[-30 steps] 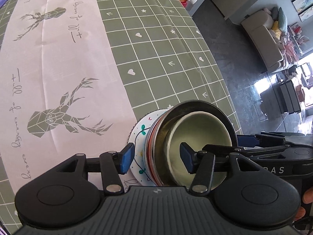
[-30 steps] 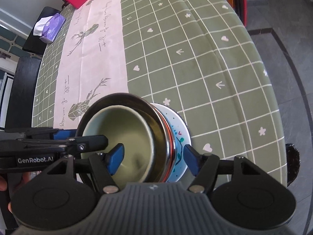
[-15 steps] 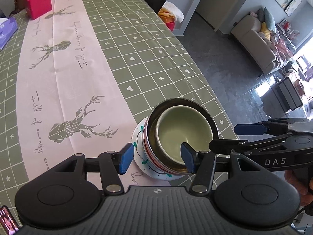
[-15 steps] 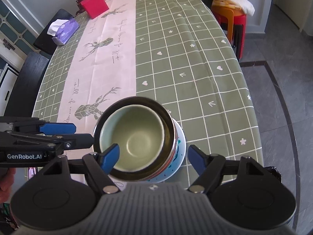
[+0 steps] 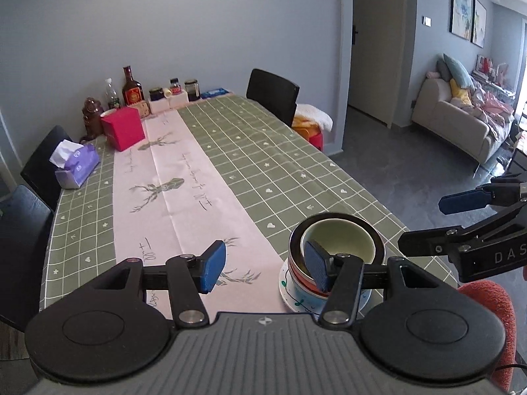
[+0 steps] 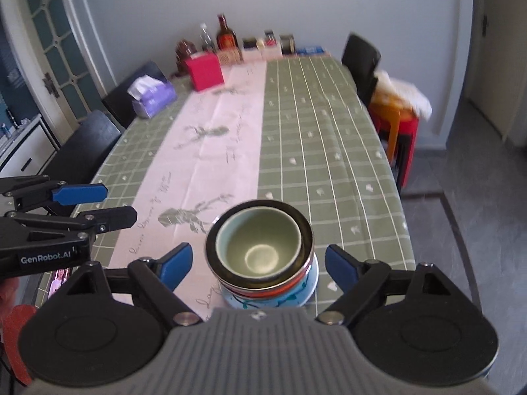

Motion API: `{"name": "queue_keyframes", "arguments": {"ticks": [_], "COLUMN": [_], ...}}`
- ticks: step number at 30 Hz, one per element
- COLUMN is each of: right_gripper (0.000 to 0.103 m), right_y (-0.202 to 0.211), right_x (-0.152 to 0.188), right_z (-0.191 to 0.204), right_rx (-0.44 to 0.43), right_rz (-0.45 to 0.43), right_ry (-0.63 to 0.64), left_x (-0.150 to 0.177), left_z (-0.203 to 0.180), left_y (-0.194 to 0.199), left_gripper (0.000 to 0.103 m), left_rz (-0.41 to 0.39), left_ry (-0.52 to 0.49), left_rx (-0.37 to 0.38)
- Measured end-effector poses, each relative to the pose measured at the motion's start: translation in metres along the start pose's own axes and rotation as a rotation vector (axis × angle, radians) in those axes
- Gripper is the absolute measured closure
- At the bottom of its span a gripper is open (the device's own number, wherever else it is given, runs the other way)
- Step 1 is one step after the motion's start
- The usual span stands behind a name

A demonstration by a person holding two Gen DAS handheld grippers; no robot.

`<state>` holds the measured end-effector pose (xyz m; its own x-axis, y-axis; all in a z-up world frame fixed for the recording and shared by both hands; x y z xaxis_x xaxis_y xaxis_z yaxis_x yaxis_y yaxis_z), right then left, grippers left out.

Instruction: Organize plates and bowls

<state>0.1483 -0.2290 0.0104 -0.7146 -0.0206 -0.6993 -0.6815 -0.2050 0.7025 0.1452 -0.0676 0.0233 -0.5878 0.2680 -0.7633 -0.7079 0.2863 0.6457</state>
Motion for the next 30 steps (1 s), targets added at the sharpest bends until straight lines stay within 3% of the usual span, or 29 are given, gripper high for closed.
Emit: {"name": "queue_keyframes", "arguments": {"ticks": [10,15,19,24,30], "right_gripper": [0.017,0.009,0.007,0.006,0.006], "right_y": [0.048,0.067,0.071,0.054,0.02], "right_x": [0.044,0.069,0.091,0.121,0.15], "right_z": [0.033,0.04,0.042,0.035,0.025], "right_rx": [0.017,0.051,0.119,0.159,0.184], "right_rz": [-0.328,-0.478,-0.569,-0.584,-0.525], "right_ry": [0.056,0.029,0.031,-0.01,-0.017], "left_x": [0.041,0.07,0.087,0.107,0.137], "left_z": [0.004,0.0,-0.008,-0.013,-0.006], "left_y": [0.057,0.066,0.067,0.055,0.032], "left_gripper": [0.03,0.026,0.012,0.008,0.007], "left_rz": [-0.317,-0.383,-0.419,-0.423,-0.373], "left_ry": [-0.002,-0.015,0.011,0.046,0.126], "left_rx": [-0.152,-0.277,-0.3,-0.287,-0.282]}}
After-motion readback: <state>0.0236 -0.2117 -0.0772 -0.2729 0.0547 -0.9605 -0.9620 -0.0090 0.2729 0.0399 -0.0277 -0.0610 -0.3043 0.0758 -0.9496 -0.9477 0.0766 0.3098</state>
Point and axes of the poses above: each gripper's, at about its wrist camera, not at the fingertips, and y roughly against the way its jaws point, z to its left, x to its underside, the point moved 10 cm from there along -y, roughly the way its jaws point, and after that the axes turned 2 degrees about x, right-handed, at the moved point
